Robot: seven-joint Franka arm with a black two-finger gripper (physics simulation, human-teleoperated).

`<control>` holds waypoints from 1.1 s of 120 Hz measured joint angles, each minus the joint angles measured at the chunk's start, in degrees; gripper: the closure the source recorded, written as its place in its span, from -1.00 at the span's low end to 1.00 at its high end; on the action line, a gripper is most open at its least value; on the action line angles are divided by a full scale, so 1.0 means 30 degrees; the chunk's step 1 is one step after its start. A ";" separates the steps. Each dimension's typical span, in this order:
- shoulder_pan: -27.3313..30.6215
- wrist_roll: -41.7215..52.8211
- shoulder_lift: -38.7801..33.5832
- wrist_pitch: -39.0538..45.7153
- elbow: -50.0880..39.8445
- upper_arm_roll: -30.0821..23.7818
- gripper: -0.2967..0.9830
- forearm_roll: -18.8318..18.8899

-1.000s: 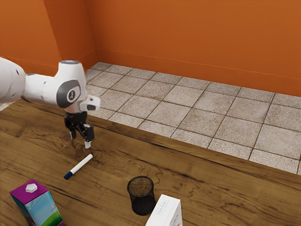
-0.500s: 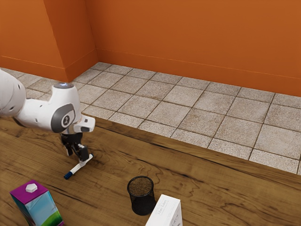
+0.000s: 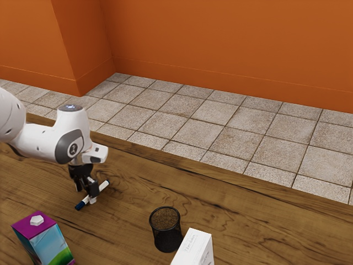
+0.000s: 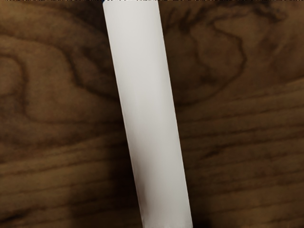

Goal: Put the marker into the pen holder.

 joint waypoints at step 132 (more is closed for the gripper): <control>-0.0240 -0.0801 -0.1238 0.0936 0.0219 0.0016 0.69 0.0403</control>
